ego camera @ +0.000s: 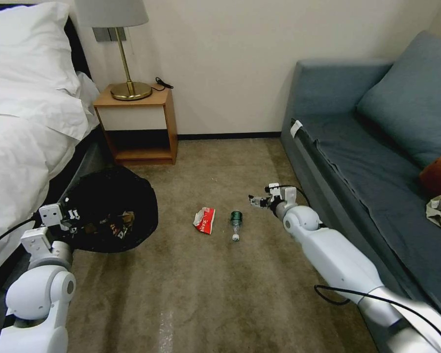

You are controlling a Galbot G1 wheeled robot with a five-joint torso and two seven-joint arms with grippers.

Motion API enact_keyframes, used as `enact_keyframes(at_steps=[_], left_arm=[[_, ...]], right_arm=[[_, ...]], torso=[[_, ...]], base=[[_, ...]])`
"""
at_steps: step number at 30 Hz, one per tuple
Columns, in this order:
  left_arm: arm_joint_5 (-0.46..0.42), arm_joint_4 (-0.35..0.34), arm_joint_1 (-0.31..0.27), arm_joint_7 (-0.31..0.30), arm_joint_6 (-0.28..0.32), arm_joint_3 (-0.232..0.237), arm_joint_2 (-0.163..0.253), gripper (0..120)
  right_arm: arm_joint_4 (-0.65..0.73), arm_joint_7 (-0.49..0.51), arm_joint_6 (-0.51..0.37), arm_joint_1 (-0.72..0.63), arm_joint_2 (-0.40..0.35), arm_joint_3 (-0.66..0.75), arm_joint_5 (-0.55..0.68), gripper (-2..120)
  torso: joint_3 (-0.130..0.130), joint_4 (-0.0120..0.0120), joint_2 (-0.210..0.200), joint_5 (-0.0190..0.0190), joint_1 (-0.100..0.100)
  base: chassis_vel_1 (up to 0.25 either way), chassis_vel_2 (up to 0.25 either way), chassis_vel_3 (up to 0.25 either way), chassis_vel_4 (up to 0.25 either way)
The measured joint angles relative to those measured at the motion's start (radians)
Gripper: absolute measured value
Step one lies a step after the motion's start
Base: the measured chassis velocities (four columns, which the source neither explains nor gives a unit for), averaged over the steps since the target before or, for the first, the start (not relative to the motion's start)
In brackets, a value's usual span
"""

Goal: Pick up the trash bin, then pick up the garbage on the floor and place it into the trash bin.

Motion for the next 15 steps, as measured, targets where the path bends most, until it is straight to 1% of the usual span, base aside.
enact_keyframes(at_steps=[6, 15], left_arm=[[0.001, 0.003, 0.0, 0.0, 0.0, 0.002, -0.002, 3], [0.004, 0.006, -0.001, 0.0, 0.0, 0.004, -0.004, 3]], right_arm=[[-0.004, -0.007, 0.003, -0.017, -0.009, 0.005, -0.007, 100], [-0.006, -0.016, 0.006, -0.032, -0.001, 0.012, -0.023, 100]], torso=[[0.0, -0.0003, 0.0, 0.0002, 0.0], [0.0, -0.0002, 0.0, 0.0002, 0.0]], base=[[0.0, 0.0, 0.0, 0.0], [0.0, 0.0, 0.0, 0.0]])
